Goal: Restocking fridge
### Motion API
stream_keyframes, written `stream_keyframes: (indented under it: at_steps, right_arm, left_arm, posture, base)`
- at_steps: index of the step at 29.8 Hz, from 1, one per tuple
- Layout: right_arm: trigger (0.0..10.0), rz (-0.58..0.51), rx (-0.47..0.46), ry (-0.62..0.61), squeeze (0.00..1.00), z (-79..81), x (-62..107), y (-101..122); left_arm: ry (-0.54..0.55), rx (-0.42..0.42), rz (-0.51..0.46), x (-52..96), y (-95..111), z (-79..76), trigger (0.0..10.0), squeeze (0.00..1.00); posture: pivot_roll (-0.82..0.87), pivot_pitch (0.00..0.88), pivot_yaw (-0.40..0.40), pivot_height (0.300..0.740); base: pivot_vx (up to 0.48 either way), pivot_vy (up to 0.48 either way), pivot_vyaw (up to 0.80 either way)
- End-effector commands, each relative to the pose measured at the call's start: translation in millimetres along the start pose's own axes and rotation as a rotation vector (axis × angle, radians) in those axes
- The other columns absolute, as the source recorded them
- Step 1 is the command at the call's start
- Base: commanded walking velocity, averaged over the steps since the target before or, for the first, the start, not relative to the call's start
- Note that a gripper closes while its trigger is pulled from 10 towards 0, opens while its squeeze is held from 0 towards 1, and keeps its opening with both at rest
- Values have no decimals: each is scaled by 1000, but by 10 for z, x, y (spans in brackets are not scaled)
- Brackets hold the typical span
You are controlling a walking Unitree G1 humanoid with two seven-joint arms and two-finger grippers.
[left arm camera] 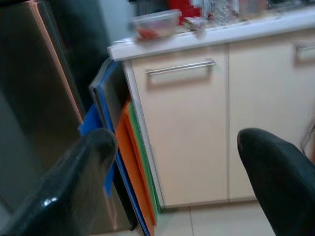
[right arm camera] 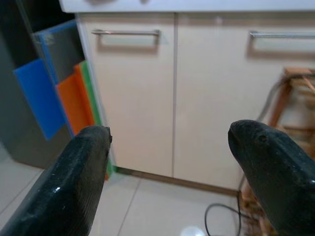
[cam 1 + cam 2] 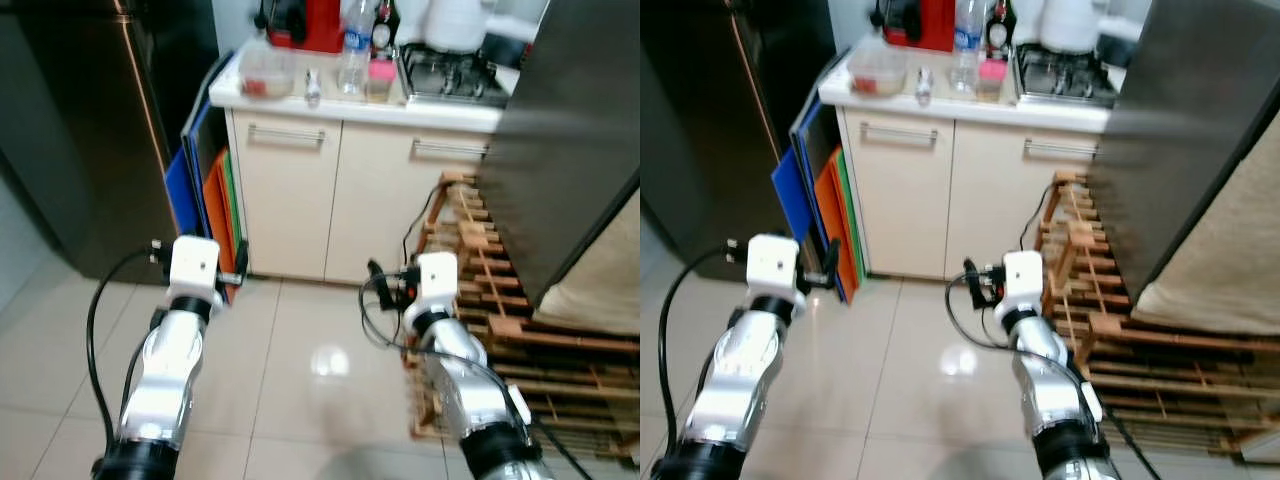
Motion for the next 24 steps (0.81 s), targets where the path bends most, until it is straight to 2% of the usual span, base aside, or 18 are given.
stream_keyframes:
  at_steps: [1, 4, 6, 14, 15, 18, 24]
  right_arm:
    - [10000, -19, -5, 7, 0, 33, -27, 52]
    - [10000, -19, -3, 6, 0, 30, -22, 48]
    - [10000, -19, 2, -1, 0, 9, -10, 40]
    - [10000, -56, 21, -57, 0, -98, -9, 89]
    - [10000, -55, 22, -57, 0, -98, -14, 90]
    - [10000, -55, 25, -56, 0, -93, -17, 90]
    - [10000, -82, 24, -64, 0, -79, -47, 140]
  left_arm:
    - [19, -57, 12, -19, 1, 67, 10000, 0]
    - [8, -28, -7, -20, 29, 61, 10000, 0]
    - [22, -3, -34, -21, 82, 72, 10000, 0]
    - [32, 11, -91, -54, 197, 71, 10000, 0]
    - [17, 15, -138, -56, 270, 49, 10000, 0]
    - [7, -15, -175, -51, 331, 38, 10000, 0]
    - [26, 27, -172, -66, 342, 72, 10000, 0]
  posture:
    - [33, 0, -5, 740]
    - [33, 0, -5, 740]
    - [31, 0, -5, 740]
    - [30, 0, -4, 740]
    - [31, 0, -4, 740]
    - [35, 0, -4, 740]
    - [43, 0, -7, 740]
  base:
    - [0, 0, 0]
    - [0, 0, 0]
    - [422, 120, 0]
    - [446, 0, 0]
    - [458, 0, 0]
    - [465, 0, 0]
    - [466, 0, 0]
Point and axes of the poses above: a point about 5 cm out from each wrist's last joint towards the gripper, its own x axis pointing back from the gripper into the wrist, its own y axis along the axis of the wrist's last joint, z = x × y, the point moved 1 cm from there along -x, pointing out of the wrist towards the gripper, and after that the axes turned 13 degrees about x, right-handed, at the moved point
